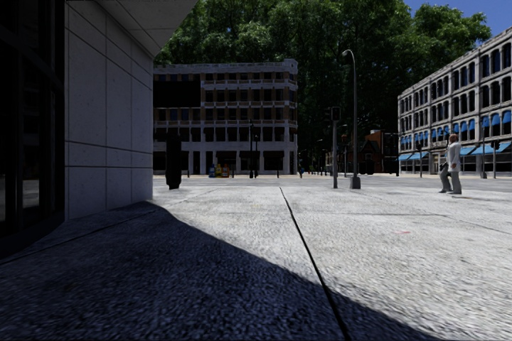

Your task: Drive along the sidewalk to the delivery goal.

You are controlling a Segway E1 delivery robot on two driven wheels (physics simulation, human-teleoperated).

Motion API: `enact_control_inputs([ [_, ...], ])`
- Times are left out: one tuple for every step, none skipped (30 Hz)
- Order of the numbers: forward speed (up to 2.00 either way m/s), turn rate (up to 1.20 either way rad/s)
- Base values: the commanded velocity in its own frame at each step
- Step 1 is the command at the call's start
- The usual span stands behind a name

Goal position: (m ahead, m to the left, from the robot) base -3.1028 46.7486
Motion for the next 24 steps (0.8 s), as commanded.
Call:
enact_control_inputs([
  [2.0,0.0],
  [2.0,0.0],
  [2.0,0.0],
  [2.0,0.0],
  [2.0,0.0],
  [2.0,0.0],
  [2.0,0.0],
  [2.0,0.0],
  [2.0,0.0],
  [2.0,0.0],
  [2.0,0.0],
  [2.0,0.0],
  [2.0,0.0],
  [2.0,0.0],
  [2.0,0.0],
  [2.0,0.0],
  [2.0,0.0],
  [2.0,0.0],
  [2.0,0.0],
  [2.0,0.0],
  [2.0,0.0],
  [2.0,0.0],
  [2.0,0.0],
  [2.0,0.0],
])
